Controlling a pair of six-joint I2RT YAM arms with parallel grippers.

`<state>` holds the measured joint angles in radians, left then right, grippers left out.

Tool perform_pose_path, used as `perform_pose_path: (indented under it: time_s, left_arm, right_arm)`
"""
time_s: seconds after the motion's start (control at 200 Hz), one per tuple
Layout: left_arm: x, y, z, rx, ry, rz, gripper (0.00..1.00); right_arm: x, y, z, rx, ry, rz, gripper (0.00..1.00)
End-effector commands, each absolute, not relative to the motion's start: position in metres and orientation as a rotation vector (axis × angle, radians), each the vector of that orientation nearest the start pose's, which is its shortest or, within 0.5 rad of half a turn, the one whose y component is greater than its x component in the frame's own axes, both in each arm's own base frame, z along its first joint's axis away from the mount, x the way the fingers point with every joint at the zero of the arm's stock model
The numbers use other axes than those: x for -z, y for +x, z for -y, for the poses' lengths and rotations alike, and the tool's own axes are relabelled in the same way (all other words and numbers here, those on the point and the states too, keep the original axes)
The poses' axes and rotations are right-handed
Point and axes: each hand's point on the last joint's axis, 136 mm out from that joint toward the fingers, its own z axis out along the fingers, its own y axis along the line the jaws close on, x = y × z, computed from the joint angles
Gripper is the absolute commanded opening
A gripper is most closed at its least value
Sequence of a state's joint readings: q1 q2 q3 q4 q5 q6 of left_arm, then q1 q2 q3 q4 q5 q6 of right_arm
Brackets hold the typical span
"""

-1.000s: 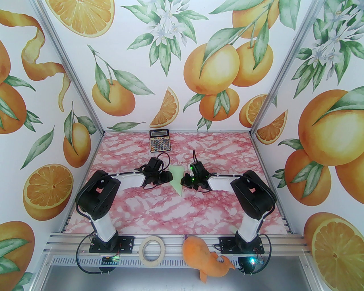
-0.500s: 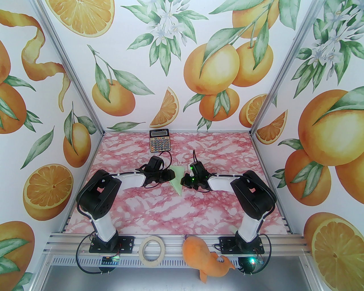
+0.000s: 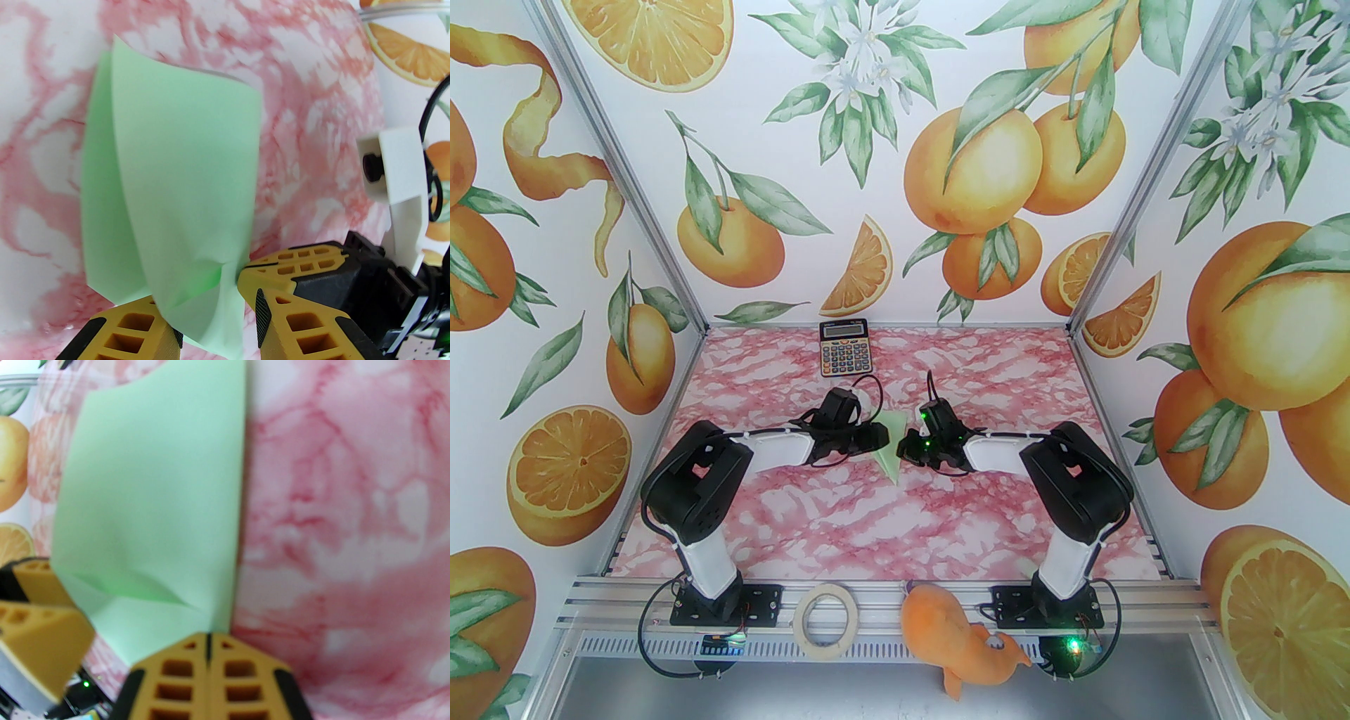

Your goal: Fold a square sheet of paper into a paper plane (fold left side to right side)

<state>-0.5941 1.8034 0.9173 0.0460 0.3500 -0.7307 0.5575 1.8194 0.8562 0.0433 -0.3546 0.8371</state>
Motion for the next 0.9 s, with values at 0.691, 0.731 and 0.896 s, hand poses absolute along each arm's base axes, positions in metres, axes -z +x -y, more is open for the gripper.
perform_pose_path:
  time_s: [0.691,0.731,0.896]
  left_arm:
    - [-0.025,0.333,0.292,0.708,0.127,-2.661,0.26]
    - [-0.026,0.334,0.294,0.710,0.126,-2.658,0.23]
    - [-0.029,0.336,0.297,0.695,0.136,-2.650,0.05]
  right_arm:
    - [0.014,0.309,-0.254,-0.831,0.242,-2.783,0.00]
    - [0.015,0.309,-0.254,-0.830,0.244,-2.785,0.00]
    - [0.015,0.309,-0.254,-0.833,0.244,-2.786,0.00]
